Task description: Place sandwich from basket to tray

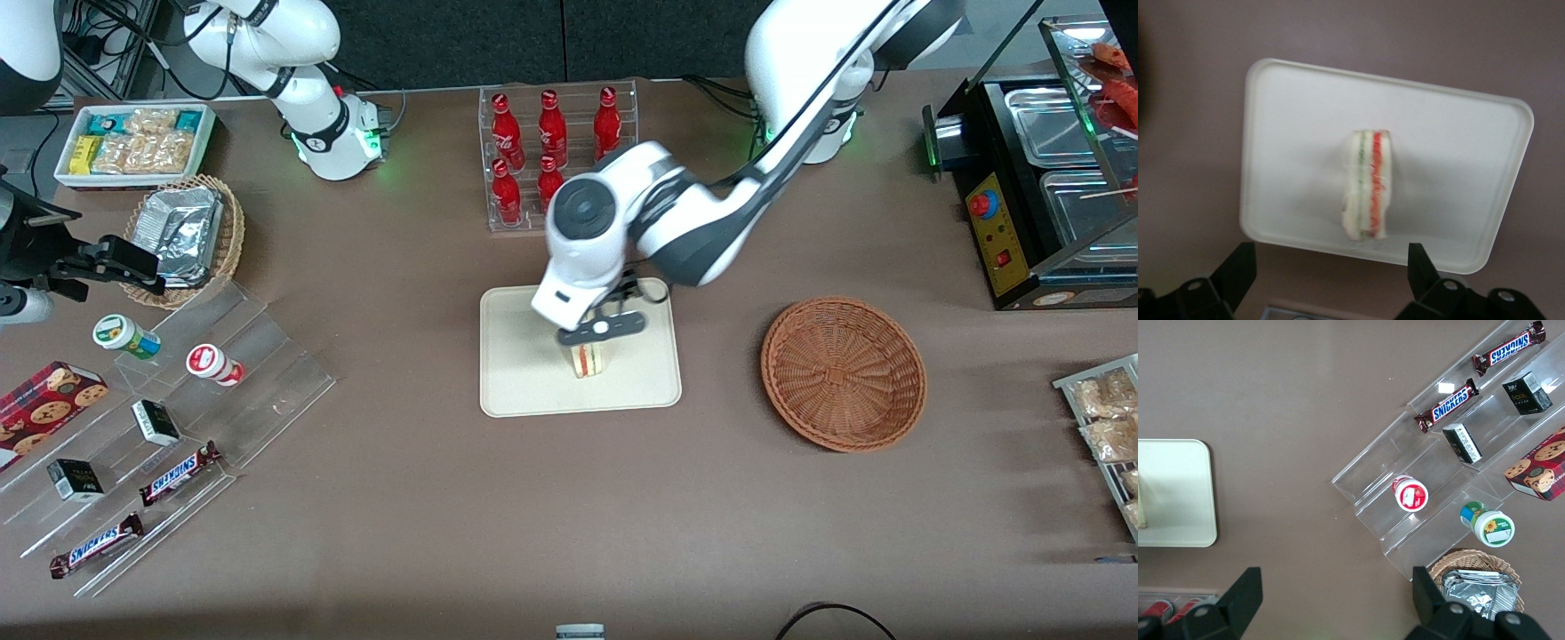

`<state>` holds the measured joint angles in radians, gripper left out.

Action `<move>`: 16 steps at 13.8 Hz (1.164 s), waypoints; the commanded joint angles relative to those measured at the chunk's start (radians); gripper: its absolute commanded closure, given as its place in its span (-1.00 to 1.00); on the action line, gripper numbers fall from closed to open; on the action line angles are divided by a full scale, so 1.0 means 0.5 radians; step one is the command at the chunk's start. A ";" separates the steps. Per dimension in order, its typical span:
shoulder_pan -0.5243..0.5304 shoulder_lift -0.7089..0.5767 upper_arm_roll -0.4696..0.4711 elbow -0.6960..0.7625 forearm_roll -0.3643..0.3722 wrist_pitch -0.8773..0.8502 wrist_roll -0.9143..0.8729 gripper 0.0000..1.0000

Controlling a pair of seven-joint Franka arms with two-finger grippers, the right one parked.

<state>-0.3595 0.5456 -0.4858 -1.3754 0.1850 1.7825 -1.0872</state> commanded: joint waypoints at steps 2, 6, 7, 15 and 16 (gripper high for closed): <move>0.282 -0.376 0.002 -0.072 -0.100 -0.349 0.024 -0.99; 0.550 -0.625 0.008 -0.069 -0.128 -0.634 0.289 -0.99; 0.623 -0.658 0.008 -0.069 -0.128 -0.714 0.403 -0.99; 0.833 -0.934 0.458 -0.090 -0.269 -1.061 1.504 -0.99; 0.811 -0.959 0.584 -0.093 -0.302 -1.110 1.700 -0.99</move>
<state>0.0969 0.1279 -0.3135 -1.3833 0.0685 1.2616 -0.3790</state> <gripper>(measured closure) 0.000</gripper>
